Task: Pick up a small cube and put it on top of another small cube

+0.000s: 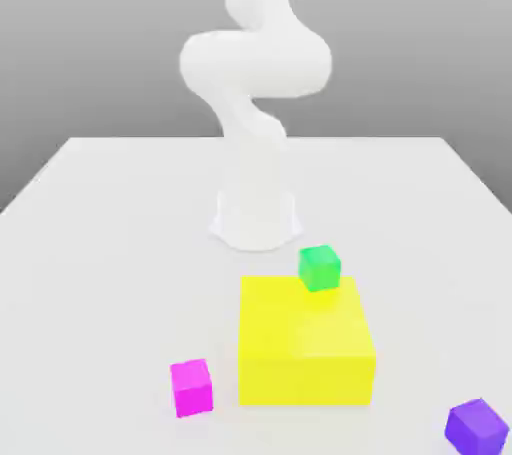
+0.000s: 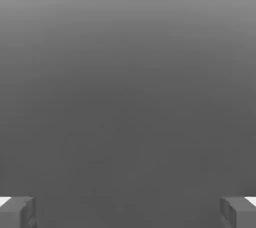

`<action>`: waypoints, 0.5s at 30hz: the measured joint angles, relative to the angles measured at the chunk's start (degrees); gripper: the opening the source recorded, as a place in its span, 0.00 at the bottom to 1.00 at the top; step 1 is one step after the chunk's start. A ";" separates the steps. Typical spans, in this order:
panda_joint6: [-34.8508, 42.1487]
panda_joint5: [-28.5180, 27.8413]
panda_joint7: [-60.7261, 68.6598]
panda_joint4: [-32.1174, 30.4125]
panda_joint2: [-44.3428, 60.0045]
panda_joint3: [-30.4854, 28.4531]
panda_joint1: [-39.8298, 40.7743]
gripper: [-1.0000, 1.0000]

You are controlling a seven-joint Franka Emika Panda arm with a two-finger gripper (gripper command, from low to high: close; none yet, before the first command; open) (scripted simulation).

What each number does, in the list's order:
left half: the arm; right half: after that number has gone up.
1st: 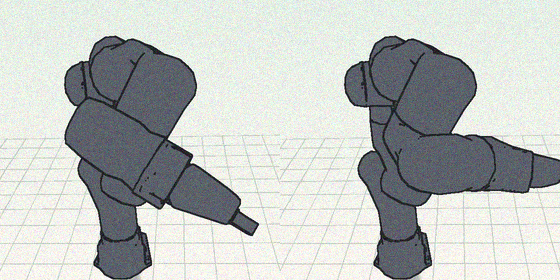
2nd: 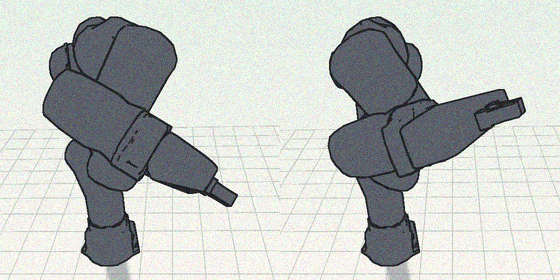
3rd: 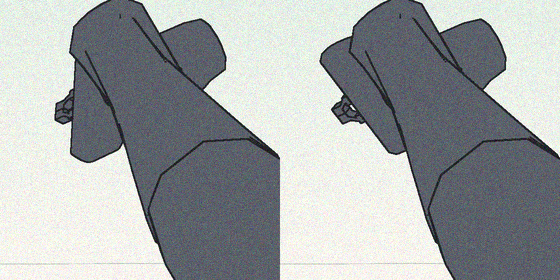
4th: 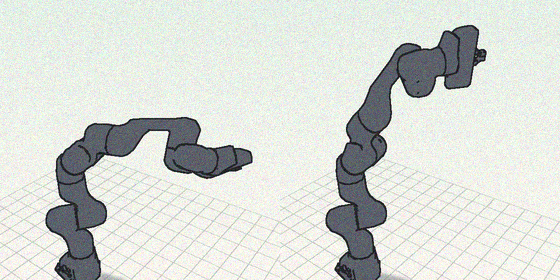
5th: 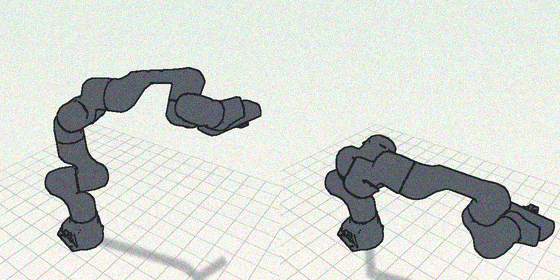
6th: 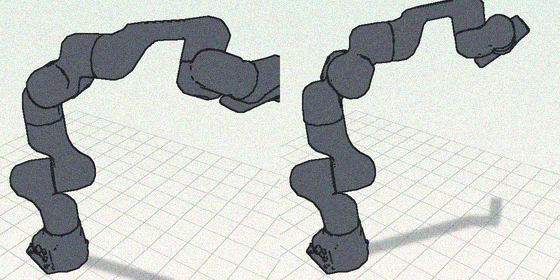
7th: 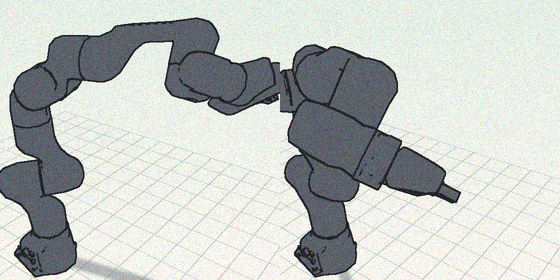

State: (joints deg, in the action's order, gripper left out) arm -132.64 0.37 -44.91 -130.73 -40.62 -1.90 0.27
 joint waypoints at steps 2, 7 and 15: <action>-0.73 0.41 0.85 0.89 4.39 -1.66 0.23 0.50; -2.49 1.90 3.28 2.98 14.76 -5.73 0.88 0.50; -5.20 6.18 8.45 6.32 31.38 -11.78 2.74 0.50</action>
State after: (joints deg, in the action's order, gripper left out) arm -137.84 6.55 -36.47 -124.41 -9.24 -13.68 3.01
